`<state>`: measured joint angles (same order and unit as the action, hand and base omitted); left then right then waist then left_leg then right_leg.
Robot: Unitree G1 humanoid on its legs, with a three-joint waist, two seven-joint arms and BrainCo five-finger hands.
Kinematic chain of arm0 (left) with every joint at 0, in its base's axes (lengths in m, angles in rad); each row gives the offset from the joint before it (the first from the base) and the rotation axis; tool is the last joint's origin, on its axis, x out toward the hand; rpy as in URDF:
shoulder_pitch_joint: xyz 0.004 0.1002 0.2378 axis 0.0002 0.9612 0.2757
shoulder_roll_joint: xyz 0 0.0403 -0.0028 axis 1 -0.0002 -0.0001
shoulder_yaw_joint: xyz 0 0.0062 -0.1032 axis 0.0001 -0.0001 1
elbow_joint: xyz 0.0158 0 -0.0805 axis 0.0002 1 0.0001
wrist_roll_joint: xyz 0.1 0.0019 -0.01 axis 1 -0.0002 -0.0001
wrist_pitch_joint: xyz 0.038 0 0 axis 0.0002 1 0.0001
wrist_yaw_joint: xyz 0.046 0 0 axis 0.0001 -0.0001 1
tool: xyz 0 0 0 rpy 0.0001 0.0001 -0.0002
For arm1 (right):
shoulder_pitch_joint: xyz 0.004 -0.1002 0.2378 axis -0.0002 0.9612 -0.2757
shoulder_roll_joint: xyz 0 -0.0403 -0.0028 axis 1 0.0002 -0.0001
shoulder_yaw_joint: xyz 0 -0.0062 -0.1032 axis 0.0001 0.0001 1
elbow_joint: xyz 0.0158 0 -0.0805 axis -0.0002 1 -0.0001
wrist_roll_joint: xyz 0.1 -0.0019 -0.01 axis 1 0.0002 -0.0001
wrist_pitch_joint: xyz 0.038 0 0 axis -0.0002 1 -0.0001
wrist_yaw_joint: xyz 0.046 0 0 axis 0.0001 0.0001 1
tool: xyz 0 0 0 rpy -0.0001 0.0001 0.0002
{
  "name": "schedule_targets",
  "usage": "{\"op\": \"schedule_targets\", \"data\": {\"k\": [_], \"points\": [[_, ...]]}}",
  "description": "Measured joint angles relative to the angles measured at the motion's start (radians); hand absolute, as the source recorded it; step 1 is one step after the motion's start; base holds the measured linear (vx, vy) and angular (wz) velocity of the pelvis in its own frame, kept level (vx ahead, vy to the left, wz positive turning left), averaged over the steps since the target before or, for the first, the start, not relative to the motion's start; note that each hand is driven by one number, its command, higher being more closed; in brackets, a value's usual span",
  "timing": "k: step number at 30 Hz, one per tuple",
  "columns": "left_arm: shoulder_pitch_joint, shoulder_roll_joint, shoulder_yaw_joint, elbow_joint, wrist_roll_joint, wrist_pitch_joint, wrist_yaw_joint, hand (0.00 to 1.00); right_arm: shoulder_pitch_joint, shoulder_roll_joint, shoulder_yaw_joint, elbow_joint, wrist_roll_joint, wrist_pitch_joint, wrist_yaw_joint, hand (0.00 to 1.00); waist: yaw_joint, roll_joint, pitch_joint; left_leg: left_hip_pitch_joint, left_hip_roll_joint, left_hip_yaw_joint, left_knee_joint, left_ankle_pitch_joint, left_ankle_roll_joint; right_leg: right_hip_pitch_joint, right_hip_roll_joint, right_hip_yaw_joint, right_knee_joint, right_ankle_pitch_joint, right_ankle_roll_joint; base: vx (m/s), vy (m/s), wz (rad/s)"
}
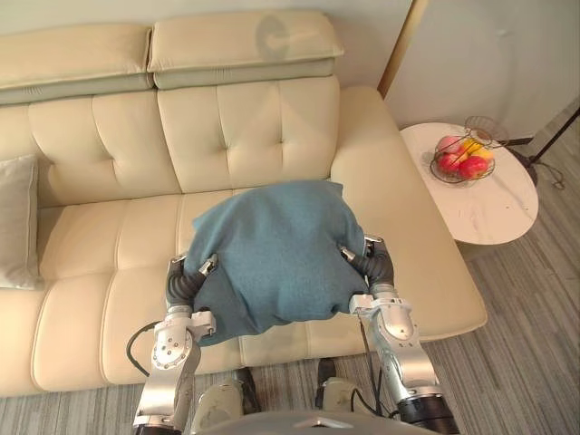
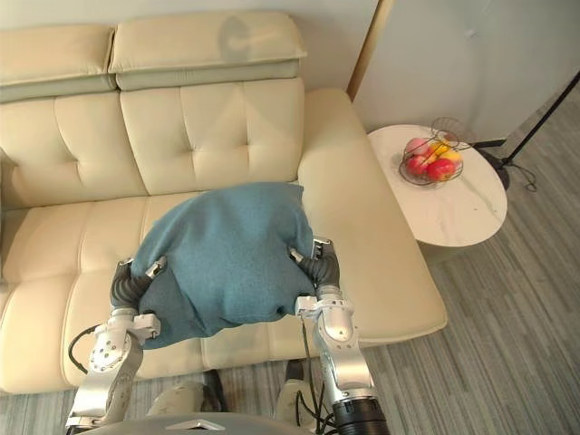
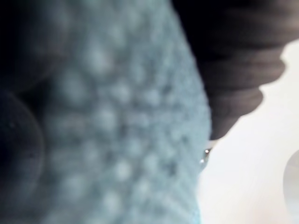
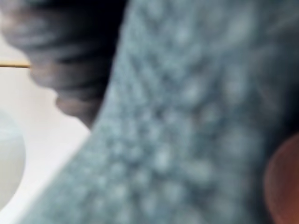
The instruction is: Pick up cushions and gather them together orderly.
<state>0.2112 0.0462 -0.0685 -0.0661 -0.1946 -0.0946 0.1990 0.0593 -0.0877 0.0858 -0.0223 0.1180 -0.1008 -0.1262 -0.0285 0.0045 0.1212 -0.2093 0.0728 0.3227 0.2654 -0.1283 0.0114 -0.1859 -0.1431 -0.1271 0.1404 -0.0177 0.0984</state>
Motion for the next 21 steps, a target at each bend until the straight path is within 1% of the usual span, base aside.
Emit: {"op": "schedule_targets", "data": {"k": [2,5,6,9,13,14,15,16,17,18,19,21], "points": [[0.001,0.000,-0.004,-0.001,0.000,0.000,-0.010,1.00,0.003,0.000,-0.011,0.000,0.000,0.000,0.011,1.00,0.003,0.002,-0.001,0.008,-0.001,-0.008,-0.034,0.019,-0.009,0.015,0.009,-0.008,-0.039,0.016,-0.004,0.04,-0.061,0.07],[0.002,-0.003,-0.022,-0.001,0.000,0.001,-0.015,1.00,0.023,0.000,-0.024,-0.001,0.000,0.000,0.011,1.00,-0.005,0.002,-0.004,0.063,-0.011,-0.022,-0.114,0.053,-0.019,0.062,0.011,-0.022,-0.084,0.028,-0.015,0.03,-0.051,0.10],[0.003,-0.006,-0.025,-0.001,0.001,0.001,-0.017,1.00,0.031,0.000,-0.027,-0.002,0.000,0.000,0.010,1.00,-0.007,0.005,-0.018,0.076,-0.014,-0.021,-0.145,0.067,-0.022,0.072,0.014,-0.022,-0.104,0.035,-0.017,0.02,-0.047,-0.01],[0.001,-0.007,-0.039,-0.004,0.004,0.001,-0.018,1.00,0.042,0.001,-0.037,-0.002,-0.001,0.000,0.006,1.00,-0.010,0.008,-0.034,0.097,-0.017,-0.017,-0.185,0.085,-0.029,0.084,0.021,-0.018,-0.133,0.052,-0.022,-0.01,-0.035,-0.05],[-0.056,-0.006,-0.047,-0.002,0.051,0.003,0.019,1.00,-0.002,0.007,-0.040,0.001,-0.027,0.000,-0.050,1.00,-0.011,0.012,-0.035,0.098,-0.024,0.004,-0.243,0.121,-0.029,0.058,0.025,0.004,-0.154,0.080,-0.025,-0.07,-0.002,-0.13],[-0.114,-0.005,-0.047,0.008,0.082,0.003,0.059,1.00,-0.059,0.012,-0.040,0.005,-0.054,0.000,-0.088,1.00,-0.013,0.021,-0.029,0.066,-0.028,0.008,-0.250,0.135,-0.024,0.025,0.026,0.009,-0.164,0.098,-0.026,-0.14,0.020,-0.11],[-0.207,0.002,-0.046,0.049,0.101,0.003,0.092,1.00,-0.149,0.013,-0.042,0.036,-0.077,-0.001,-0.124,1.00,-0.017,0.033,-0.006,0.039,-0.031,0.010,-0.252,0.151,-0.017,-0.003,0.025,0.010,-0.164,0.118,-0.028,-0.20,0.038,-0.09],[-0.315,0.027,-0.053,0.110,0.128,0.002,0.136,1.00,-0.260,0.013,-0.043,0.096,-0.093,-0.002,-0.172,1.00,-0.019,0.042,0.007,0.001,-0.032,0.015,-0.251,0.169,-0.011,-0.044,0.023,0.017,-0.165,0.144,-0.031,-0.25,0.046,-0.09],[-0.427,0.062,-0.055,0.169,0.158,0.003,0.185,1.00,-0.372,0.015,-0.043,0.159,-0.122,-0.002,-0.229,1.00,-0.018,0.047,0.013,-0.046,-0.034,0.022,-0.252,0.185,-0.006,-0.092,0.021,0.028,-0.168,0.160,-0.031,-0.27,0.040,-0.09],[-0.561,0.104,-0.052,0.223,0.180,0.003,0.236,1.00,-0.494,0.016,-0.044,0.200,-0.136,-0.001,-0.285,1.00,-0.017,0.049,0.061,-0.075,-0.037,0.023,-0.255,0.207,-0.001,-0.117,0.019,0.032,-0.181,0.185,-0.029,-0.28,0.020,-0.04],[-0.645,0.134,-0.052,0.242,0.188,0.005,0.276,1.00,-0.568,0.019,-0.045,0.205,-0.163,-0.001,-0.334,1.00,-0.012,0.053,0.086,-0.102,-0.036,0.023,-0.261,0.223,-0.001,-0.143,0.020,0.033,-0.190,0.202,-0.031,-0.25,0.001,0.00],[-0.738,0.167,-0.050,0.242,0.216,0.006,0.324,1.00,-0.663,0.021,-0.054,0.205,-0.194,-0.001,-0.394,1.00,0.000,0.058,0.107,-0.147,-0.030,0.022,-0.272,0.247,-0.004,-0.192,0.023,0.034,-0.191,0.221,-0.035,-0.17,-0.009,0.02]]}}
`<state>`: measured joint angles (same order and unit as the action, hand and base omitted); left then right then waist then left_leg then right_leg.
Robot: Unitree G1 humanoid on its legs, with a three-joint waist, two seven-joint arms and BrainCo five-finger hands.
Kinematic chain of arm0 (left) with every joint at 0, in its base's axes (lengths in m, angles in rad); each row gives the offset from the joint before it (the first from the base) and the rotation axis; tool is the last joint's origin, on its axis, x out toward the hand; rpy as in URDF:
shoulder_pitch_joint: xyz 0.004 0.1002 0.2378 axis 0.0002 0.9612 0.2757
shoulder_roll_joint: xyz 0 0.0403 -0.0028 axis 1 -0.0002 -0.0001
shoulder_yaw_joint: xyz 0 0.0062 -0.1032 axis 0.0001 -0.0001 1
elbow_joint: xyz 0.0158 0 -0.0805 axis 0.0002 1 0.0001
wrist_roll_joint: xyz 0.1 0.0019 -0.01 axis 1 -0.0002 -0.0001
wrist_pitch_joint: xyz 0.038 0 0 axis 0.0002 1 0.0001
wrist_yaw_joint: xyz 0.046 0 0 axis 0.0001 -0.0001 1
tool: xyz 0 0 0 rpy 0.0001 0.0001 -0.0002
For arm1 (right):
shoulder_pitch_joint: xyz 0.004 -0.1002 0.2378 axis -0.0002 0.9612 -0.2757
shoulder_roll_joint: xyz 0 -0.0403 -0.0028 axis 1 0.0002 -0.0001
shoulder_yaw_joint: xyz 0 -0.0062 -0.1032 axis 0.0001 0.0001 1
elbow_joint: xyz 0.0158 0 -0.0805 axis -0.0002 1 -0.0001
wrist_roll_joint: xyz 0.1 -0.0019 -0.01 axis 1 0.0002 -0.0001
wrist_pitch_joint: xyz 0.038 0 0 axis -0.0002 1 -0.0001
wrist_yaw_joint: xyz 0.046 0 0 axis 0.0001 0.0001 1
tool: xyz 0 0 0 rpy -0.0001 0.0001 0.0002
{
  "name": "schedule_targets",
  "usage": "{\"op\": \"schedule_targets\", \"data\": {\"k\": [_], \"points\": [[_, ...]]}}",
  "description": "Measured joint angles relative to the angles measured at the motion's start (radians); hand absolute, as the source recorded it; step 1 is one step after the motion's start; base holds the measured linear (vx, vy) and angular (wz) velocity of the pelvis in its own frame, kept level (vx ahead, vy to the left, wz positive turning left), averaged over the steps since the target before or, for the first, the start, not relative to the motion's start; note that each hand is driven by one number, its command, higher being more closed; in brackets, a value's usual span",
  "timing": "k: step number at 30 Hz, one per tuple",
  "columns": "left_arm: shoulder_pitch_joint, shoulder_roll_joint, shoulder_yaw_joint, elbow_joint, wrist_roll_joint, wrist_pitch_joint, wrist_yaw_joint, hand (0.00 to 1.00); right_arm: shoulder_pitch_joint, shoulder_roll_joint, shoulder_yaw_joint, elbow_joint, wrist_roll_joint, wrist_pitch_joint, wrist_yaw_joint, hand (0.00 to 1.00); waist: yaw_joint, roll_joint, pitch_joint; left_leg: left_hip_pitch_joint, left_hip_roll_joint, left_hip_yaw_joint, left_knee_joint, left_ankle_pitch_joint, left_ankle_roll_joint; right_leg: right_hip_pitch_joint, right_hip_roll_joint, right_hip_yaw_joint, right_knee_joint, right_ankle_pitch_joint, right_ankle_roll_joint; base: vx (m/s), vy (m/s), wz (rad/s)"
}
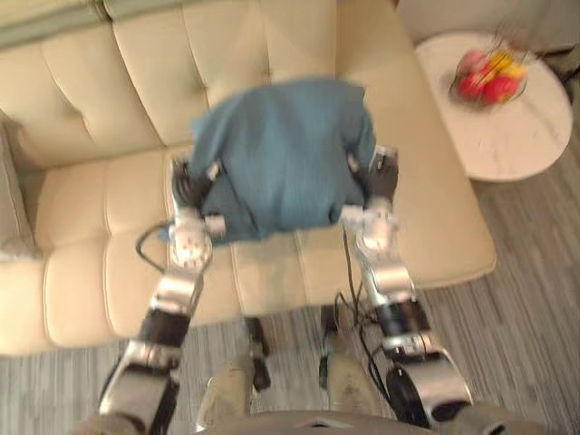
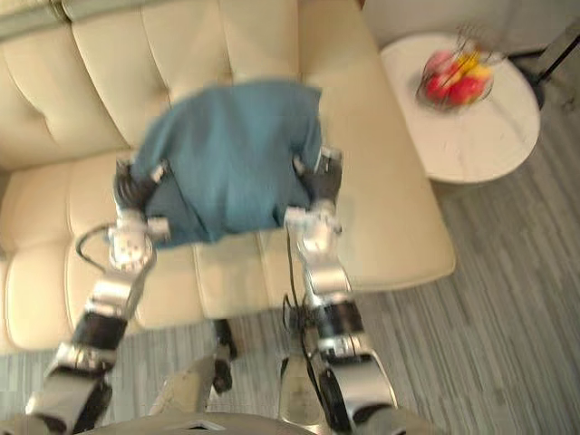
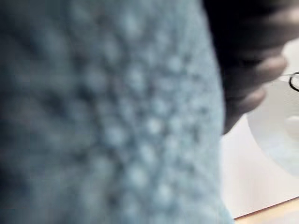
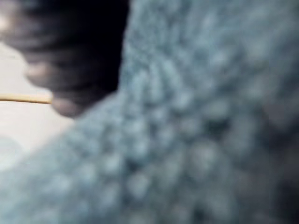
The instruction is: Pick up cushions and gather them together orderly.
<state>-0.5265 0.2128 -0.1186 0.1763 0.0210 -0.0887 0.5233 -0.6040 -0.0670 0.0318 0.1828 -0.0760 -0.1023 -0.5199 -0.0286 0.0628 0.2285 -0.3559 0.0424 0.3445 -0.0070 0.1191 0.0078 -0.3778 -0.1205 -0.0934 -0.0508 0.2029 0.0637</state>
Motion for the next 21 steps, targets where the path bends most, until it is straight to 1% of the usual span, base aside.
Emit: {"op": "schedule_targets", "data": {"k": [2,3,4,5,6,7,8,10,11,12,13,14,15,17,19,21], "points": [[-0.080,0.021,0.009,0.000,0.027,0.000,0.044,1.00,-0.091,-0.002,-0.009,0.000,-0.052,0.001,-0.062,1.00,0.014,0.002,0.023,-0.035,0.007,-0.005,-0.006,0.023,-0.005,-0.037,0.008,-0.003,0.002,0.010,-0.007,-0.10,-0.034,0.04],[-0.113,0.024,0.013,0.005,0.036,0.001,0.058,1.00,-0.128,-0.002,-0.019,0.000,-0.063,0.002,-0.076,1.00,0.017,0.004,0.028,-0.050,0.008,-0.010,-0.013,0.031,-0.009,-0.054,0.010,-0.005,0.004,0.014,-0.010,-0.10,-0.047,0.10],[-0.175,0.027,0.021,0.023,0.043,0.001,0.068,1.00,-0.184,-0.003,-0.044,0.001,-0.085,0.003,-0.095,1.00,0.022,0.006,0.030,-0.081,0.009,-0.015,-0.017,0.045,-0.009,-0.085,0.013,-0.009,0.008,0.019,-0.013,-0.08,-0.037,0.14],[-0.257,0.044,0.023,0.054,0.046,0.003,0.081,1.00,-0.255,-0.010,-0.062,0.001,-0.090,0.011,-0.112,1.00,0.027,0.009,0.050,-0.104,0.011,-0.021,-0.022,0.061,-0.013,-0.113,0.015,-0.017,0.019,0.021,-0.015,-0.08,-0.035,0.16],[-0.305,0.052,0.023,0.074,0.049,0.004,0.085,1.00,-0.294,-0.016,-0.072,0.001,-0.092,0.017,-0.123,1.00,0.027,0.012,0.063,-0.113,0.012,-0.028,-0.033,0.073,-0.013,-0.126,0.016,-0.023,0.027,0.021,-0.015,-0.09,-0.027,0.22],[-0.398,0.070,0.030,0.108,0.061,0.009,0.095,1.00,-0.366,-0.026,-0.094,0.002,-0.101,0.024,-0.148,1.00,0.029,0.014,0.087,-0.130,0.011,-0.043,-0.059,0.098,-0.019,-0.154,0.018,-0.032,0.042,0.020,-0.017,-0.08,-0.018,0.19],[-0.426,0.076,0.030,0.116,0.063,0.010,0.099,1.00,-0.388,-0.026,-0.102,0.002,-0.107,0.025,-0.151,1.00,0.028,0.013,0.095,-0.135,0.011,-0.046,-0.067,0.105,-0.020,-0.162,0.018,-0.036,0.044,0.020,-0.017,-0.09,-0.015,0.20],[-0.508,0.089,0.038,0.122,0.069,0.018,0.109,1.00,-0.465,-0.031,-0.127,0.002,-0.123,0.029,-0.183,1.00,0.029,0.017,0.108,-0.183,0.012,-0.061,-0.070,0.120,-0.025,-0.214,0.018,-0.049,0.065,0.017,-0.020,-0.07,-0.003,0.20],[-0.567,0.089,0.051,0.131,0.081,0.026,0.117,1.00,-0.533,-0.040,-0.151,0.035,-0.128,0.033,-0.197,1.00,0.029,0.021,0.118,-0.216,0.011,-0.079,-0.071,0.144,-0.031,-0.245,0.014,-0.063,0.076,0.017,-0.020,-0.05,0.013,0.24],[-0.586,0.089,0.058,0.133,0.081,0.029,0.120,1.00,-0.563,-0.043,-0.159,0.058,-0.127,0.041,-0.206,1.00,0.029,0.022,0.119,-0.230,0.011,-0.088,-0.071,0.149,-0.036,-0.257,0.013,-0.069,0.079,0.017,-0.020,-0.03,0.033,0.26],[-0.614,0.089,0.067,0.138,0.083,0.032,0.125,1.00,-0.603,-0.049,-0.165,0.094,-0.127,0.047,-0.217,1.00,0.031,0.021,0.135,-0.237,0.012,-0.104,-0.071,0.159,-0.045,-0.262,0.012,-0.077,0.084,0.015,-0.023,-0.01,0.042,0.17],[-0.658,0.090,0.082,0.166,0.094,0.036,0.127,1.00,-0.653,-0.061,-0.170,0.128,-0.127,0.058,-0.223,0.00,0.038,0.021,0.156,-0.246,0.013,-0.114,-0.071,0.168,-0.058,-0.277,0.011,-0.083,0.102,0.007,-0.029,0.00,0.040,0.15],[-0.675,0.093,0.088,0.176,0.099,0.039,0.128,0.00,-0.674,-0.061,-0.172,0.138,-0.127,0.062,-0.224,0.00,0.042,0.021,0.156,-0.260,0.014,-0.123,-0.071,0.174,-0.065,-0.292,0.012,-0.086,0.111,0.003,-0.032,-0.01,0.036,0.15],[-0.744,0.104,0.108,0.217,0.099,0.046,0.142,0.00,-0.742,-0.068,-0.192,0.164,-0.125,0.067,-0.231,0.00,0.054,0.021,0.157,-0.316,0.023,-0.150,-0.072,0.190,-0.086,-0.352,0.014,-0.107,0.140,-0.006,-0.043,0.00,0.041,0.21],[-0.804,0.107,0.132,0.231,0.098,0.064,0.149,0.00,-0.798,-0.075,-0.209,0.167,-0.106,0.071,-0.248,0.00,0.059,0.021,0.157,-0.380,0.032,-0.164,-0.071,0.213,-0.099,-0.425,0.014,-0.131,0.196,-0.028,-0.055,0.00,0.079,0.30],[-0.820,0.107,0.138,0.233,0.093,0.082,0.149,0.00,-0.808,-0.079,-0.222,0.174,-0.066,0.080,-0.267,0.00,0.065,0.019,0.159,-0.422,0.033,-0.183,-0.071,0.234,-0.123,-0.496,-0.002,-0.152,0.297,-0.080,-0.065,0.00,0.111,0.43]]}}
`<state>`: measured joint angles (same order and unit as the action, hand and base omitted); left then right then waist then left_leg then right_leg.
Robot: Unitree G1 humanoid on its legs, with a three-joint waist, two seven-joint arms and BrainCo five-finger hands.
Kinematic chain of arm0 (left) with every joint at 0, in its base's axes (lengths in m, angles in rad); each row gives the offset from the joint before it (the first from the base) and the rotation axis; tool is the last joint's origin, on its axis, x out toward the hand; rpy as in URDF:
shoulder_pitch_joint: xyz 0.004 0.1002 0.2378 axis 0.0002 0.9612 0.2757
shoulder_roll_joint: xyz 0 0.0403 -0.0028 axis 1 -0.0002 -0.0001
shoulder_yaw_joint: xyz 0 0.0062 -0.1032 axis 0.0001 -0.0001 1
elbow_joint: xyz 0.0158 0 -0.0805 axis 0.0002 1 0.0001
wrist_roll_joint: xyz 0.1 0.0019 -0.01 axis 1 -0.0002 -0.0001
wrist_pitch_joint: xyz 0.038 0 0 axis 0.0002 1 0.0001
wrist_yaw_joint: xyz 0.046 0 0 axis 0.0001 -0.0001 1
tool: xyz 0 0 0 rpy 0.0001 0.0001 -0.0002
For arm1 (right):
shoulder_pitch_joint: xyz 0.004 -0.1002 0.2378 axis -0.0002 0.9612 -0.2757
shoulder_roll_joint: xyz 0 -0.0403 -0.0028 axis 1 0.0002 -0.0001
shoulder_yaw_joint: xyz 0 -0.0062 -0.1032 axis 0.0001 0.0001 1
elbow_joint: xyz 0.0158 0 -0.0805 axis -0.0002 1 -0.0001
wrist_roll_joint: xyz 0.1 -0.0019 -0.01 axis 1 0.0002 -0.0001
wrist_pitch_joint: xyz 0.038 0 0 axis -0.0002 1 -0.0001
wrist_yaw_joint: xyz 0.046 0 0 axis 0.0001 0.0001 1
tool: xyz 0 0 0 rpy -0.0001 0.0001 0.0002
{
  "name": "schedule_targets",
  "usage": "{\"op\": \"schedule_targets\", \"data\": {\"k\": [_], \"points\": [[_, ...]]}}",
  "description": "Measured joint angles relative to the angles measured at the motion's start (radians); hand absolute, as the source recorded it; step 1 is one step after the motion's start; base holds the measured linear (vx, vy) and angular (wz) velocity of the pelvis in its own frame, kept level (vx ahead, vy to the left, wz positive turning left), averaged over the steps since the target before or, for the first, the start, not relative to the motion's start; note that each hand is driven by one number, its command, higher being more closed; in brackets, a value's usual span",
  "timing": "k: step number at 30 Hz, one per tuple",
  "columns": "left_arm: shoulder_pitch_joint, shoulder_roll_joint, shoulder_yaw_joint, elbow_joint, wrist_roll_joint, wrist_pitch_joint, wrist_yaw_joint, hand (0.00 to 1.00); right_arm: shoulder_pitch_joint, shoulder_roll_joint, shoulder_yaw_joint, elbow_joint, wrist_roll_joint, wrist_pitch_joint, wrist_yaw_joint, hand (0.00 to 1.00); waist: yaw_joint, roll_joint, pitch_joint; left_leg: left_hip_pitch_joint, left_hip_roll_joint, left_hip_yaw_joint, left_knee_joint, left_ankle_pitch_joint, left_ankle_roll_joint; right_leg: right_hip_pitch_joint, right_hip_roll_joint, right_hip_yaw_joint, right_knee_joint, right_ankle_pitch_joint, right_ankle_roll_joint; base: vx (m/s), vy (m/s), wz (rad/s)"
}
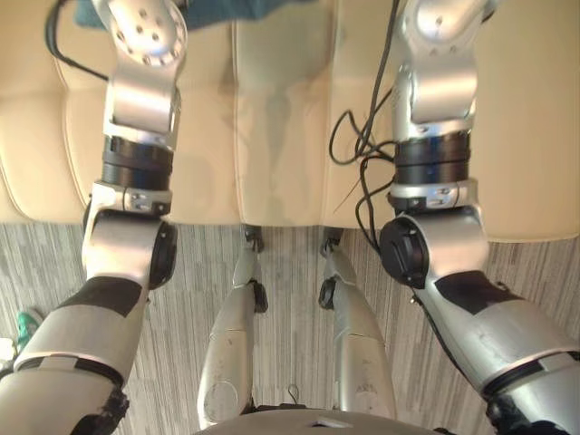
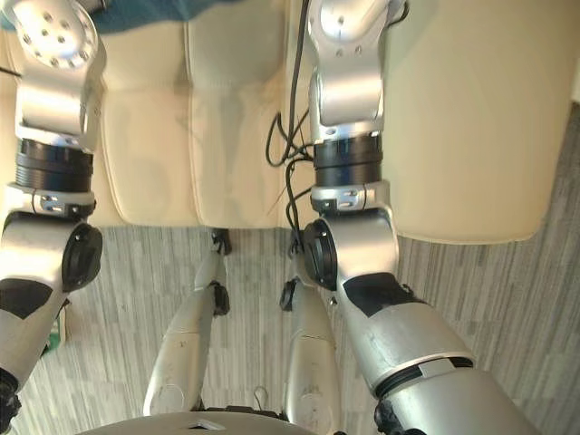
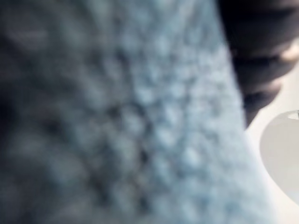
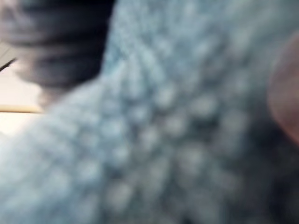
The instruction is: Pick up cushions and gather them together orderly.
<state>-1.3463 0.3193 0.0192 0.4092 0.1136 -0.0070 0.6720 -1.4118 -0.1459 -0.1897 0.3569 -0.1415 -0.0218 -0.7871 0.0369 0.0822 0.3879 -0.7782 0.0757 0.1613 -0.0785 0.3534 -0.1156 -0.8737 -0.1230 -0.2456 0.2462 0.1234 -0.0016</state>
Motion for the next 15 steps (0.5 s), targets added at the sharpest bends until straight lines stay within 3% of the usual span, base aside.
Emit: {"op": "schedule_targets", "data": {"k": [4,6,7,8,9,10,12,15], "points": [[-0.002,0.013,0.000,0.020,-0.001,0.026,-0.023,0.00,0.003,0.000,-0.015,0.053,0.065,0.009,0.004,0.00,0.005,-0.001,0.000,-0.027,-0.012,0.000,-0.001,-0.004,-0.005,-0.087,-0.041,-0.016,0.172,-0.092,-0.012,-0.01,0.044,0.35],[-0.005,0.024,0.001,0.054,0.001,0.029,-0.050,0.00,0.016,0.003,-0.011,0.052,0.072,0.009,0.015,0.00,0.004,-0.001,0.000,-0.046,-0.009,0.028,-0.007,-0.066,-0.021,-0.119,-0.055,-0.018,0.205,-0.103,-0.015,-0.04,-0.019,0.29],[-0.005,0.025,0.005,0.072,0.001,0.029,-0.060,0.00,0.028,0.003,-0.008,0.050,0.075,0.009,0.016,0.00,-0.001,-0.001,0.001,-0.058,-0.008,0.073,0.000,-0.116,-0.052,-0.131,-0.072,-0.021,0.197,-0.097,-0.020,-0.03,-0.008,0.39],[-0.002,0.025,0.007,0.093,0.001,0.029,-0.070,0.00,0.049,0.005,-0.007,0.048,0.075,0.009,0.019,0.00,-0.007,-0.003,0.002,-0.065,-0.005,0.122,0.000,-0.128,-0.060,-0.141,-0.085,-0.022,0.189,-0.091,-0.019,-0.01,0.006,0.28],[0.002,0.025,0.012,0.099,0.001,0.029,-0.074,0.00,0.064,0.007,-0.006,0.047,0.077,0.009,0.022,0.00,-0.007,-0.003,0.002,-0.066,0.001,0.142,0.000,-0.117,-0.050,-0.147,-0.084,-0.020,0.191,-0.091,-0.019,0.01,-0.006,-0.15],[0.020,0.025,0.036,0.100,-0.003,0.030,-0.085,0.00,0.127,0.018,-0.006,0.046,0.090,0.009,0.038,0.00,-0.009,-0.003,0.002,-0.076,0.013,0.142,0.000,-0.020,0.001,-0.161,-0.069,-0.015,0.217,-0.102,-0.010,0.00,-0.006,-0.17],[0.041,0.017,0.036,0.092,-0.003,0.030,-0.096,0.00,0.185,0.021,-0.007,0.040,0.104,0.014,0.047,0.00,-0.026,-0.003,0.003,-0.089,0.001,0.140,0.000,-0.023,0.006,-0.177,-0.083,-0.011,0.236,-0.116,0.003,-0.01,0.004,0.09],[0.162,0.018,0.047,0.040,-0.003,0.030,-0.110,0.00,0.277,0.046,-0.004,-0.012,0.109,0.024,0.063,0.00,-0.026,-0.007,0.006,-0.093,-0.016,0.162,0.000,-0.027,0.010,-0.214,-0.101,0.020,0.283,-0.147,0.011,-0.01,-0.024,0.10]]}}
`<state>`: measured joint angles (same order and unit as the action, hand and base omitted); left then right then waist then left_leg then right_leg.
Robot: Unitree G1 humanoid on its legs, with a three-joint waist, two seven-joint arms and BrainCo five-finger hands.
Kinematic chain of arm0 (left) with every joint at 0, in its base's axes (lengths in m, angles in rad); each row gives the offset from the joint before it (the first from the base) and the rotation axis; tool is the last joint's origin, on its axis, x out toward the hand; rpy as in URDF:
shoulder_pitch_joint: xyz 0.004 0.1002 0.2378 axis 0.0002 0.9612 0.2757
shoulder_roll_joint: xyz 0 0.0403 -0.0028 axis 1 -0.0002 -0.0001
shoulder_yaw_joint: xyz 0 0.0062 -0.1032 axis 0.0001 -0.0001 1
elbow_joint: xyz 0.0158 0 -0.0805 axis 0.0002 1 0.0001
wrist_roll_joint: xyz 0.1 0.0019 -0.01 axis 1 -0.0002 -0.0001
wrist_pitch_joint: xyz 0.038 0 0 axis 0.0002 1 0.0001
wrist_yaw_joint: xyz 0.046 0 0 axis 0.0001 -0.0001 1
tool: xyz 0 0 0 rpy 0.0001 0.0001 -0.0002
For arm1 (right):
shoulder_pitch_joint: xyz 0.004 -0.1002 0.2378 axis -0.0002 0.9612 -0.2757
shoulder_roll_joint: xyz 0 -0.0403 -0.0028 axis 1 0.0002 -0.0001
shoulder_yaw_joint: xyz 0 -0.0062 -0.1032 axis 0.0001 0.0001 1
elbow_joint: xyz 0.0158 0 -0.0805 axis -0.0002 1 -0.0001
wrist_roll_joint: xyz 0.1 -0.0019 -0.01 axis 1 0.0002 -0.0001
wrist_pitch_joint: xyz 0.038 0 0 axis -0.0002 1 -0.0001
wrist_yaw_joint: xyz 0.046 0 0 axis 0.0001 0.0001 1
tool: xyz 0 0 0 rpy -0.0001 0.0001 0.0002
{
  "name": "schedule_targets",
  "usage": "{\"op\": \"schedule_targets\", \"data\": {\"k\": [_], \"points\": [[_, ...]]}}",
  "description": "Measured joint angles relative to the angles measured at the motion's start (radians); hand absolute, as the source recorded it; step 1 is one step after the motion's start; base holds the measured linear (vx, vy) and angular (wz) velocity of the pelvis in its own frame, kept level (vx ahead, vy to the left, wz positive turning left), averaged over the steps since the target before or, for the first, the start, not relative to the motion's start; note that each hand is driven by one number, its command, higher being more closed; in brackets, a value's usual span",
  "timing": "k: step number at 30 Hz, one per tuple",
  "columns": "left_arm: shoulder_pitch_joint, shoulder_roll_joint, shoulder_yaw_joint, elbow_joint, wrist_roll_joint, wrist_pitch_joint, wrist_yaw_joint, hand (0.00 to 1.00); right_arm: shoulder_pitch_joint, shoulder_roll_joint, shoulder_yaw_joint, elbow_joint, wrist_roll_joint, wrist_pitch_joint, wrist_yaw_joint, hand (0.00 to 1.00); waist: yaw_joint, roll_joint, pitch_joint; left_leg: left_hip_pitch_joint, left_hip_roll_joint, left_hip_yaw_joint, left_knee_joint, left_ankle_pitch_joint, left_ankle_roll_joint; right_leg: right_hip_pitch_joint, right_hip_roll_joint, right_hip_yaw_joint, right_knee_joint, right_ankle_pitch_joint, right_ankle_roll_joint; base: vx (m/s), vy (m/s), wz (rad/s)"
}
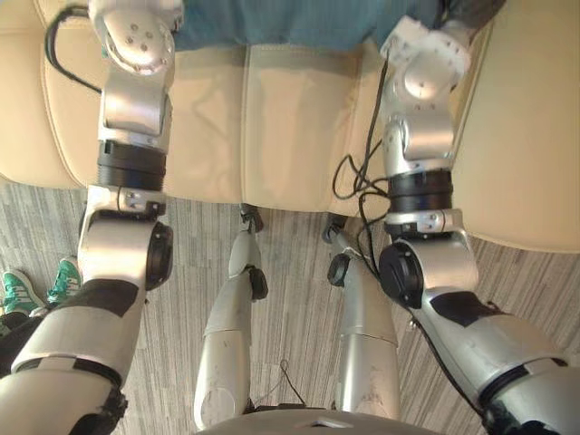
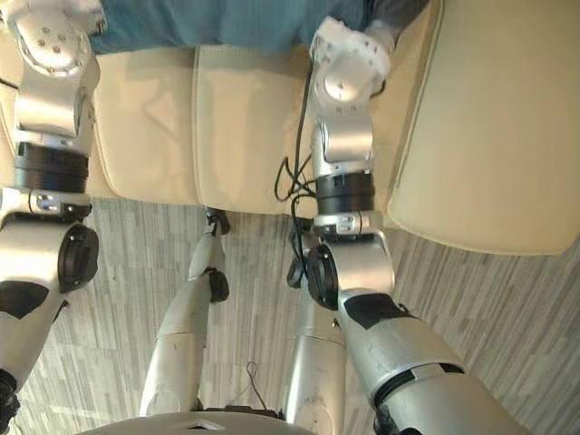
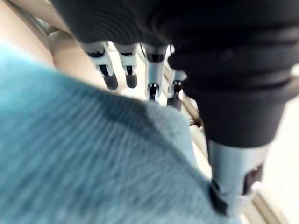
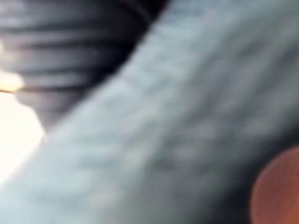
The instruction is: Pick up cushions and gather them together orderly.
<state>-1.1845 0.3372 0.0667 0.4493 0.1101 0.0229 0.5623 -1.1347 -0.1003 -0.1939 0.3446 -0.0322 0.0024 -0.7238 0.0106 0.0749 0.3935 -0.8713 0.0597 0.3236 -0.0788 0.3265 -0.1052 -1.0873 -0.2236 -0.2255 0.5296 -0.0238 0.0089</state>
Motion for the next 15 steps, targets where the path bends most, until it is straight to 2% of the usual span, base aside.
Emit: {"op": "schedule_targets", "data": {"k": [4,8,11,12,15], "points": [[0.089,-0.001,0.005,-0.062,0.000,-0.001,-0.003,0.00,0.057,0.010,0.008,-0.024,0.007,0.001,0.031,0.00,-0.007,-0.008,0.006,-0.004,0.004,0.006,0.000,0.007,0.008,-0.017,0.002,0.006,0.019,-0.014,-0.007,-0.01,-0.079,-0.02],[0.144,-0.003,0.010,-0.087,0.000,-0.006,-0.004,0.00,0.082,0.003,0.017,-0.079,0.008,-0.006,0.059,0.00,-0.032,-0.010,0.008,-0.003,0.007,0.014,0.000,0.007,0.008,-0.022,0.008,0.016,0.016,-0.014,-0.007,-0.01,-0.077,-0.07],[0.184,-0.003,0.023,-0.088,-0.012,-0.011,-0.007,0.00,0.118,-0.011,0.017,-0.104,0.010,-0.017,0.067,0.00,-0.034,-0.015,0.011,0.007,0.015,0.020,0.000,0.006,0.008,-0.013,0.019,0.021,0.010,-0.014,-0.008,-0.01,-0.080,-0.11],[0.216,-0.003,0.050,-0.090,-0.032,-0.014,-0.009,0.00,0.143,-0.012,0.017,-0.104,0.029,-0.018,0.069,0.00,-0.033,-0.027,0.019,0.022,0.022,0.023,0.000,0.005,0.009,0.001,0.025,0.021,0.008,-0.014,-0.008,-0.01,-0.072,-0.11],[0.292,-0.002,0.105,-0.109,-0.067,-0.015,-0.009,0.00,0.198,-0.022,0.012,-0.130,0.041,-0.018,0.073,0.00,-0.030,-0.030,0.021,0.038,0.031,0.025,0.000,-0.008,0.016,0.017,0.037,0.021,0.004,-0.016,-0.011,-0.02,-0.094,-0.09]]}}
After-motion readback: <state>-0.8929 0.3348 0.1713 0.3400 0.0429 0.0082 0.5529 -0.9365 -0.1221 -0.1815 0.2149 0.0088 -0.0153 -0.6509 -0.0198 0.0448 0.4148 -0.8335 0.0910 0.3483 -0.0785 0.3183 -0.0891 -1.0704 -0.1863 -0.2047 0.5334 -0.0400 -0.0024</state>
